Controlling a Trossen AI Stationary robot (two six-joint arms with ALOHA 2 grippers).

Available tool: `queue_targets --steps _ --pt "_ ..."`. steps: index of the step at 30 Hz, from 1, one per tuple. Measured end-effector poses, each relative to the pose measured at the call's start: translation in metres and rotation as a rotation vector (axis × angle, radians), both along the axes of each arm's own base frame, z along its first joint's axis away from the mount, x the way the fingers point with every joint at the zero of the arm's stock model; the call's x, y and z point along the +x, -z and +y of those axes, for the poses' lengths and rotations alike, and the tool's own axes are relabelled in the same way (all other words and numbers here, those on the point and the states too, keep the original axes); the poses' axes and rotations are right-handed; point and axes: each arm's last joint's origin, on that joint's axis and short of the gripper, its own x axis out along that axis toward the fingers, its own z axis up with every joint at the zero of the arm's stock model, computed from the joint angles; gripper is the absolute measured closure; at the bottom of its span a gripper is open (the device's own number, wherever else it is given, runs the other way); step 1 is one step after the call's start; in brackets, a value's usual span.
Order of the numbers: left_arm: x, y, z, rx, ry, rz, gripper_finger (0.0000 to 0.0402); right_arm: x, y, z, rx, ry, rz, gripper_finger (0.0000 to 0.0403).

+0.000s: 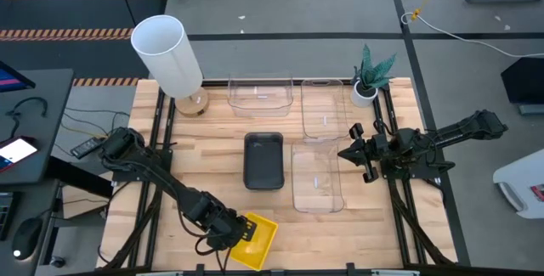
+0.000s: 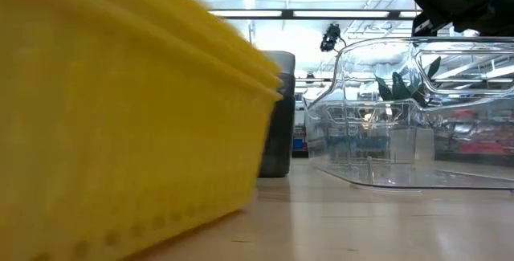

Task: Stack baskets by color
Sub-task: Stack the top yellow bin on top of the yellow bin, then stack the bottom transparent bin on top of the top right transparent bin

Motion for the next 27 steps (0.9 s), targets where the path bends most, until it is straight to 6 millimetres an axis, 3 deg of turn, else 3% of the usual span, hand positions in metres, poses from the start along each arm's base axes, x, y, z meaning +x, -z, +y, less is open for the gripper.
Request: queue_targets --steps 10,20,27 --pt "-0.001 -0.006 -0.002 -0.076 -0.139 0.021 0.0244 0.000 0.000 0.000 0.000 0.000 0.000 0.0386" --pt "-0.008 -0.038 0.023 -0.533 -0.637 0.126 0.0291 0.000 0.000 0.000 0.000 0.000 -0.001 0.0386" --pt "-0.029 -0.021 0.039 -0.691 -0.687 0.057 0.0319 0.000 0.000 0.000 0.000 0.000 0.000 0.0386"
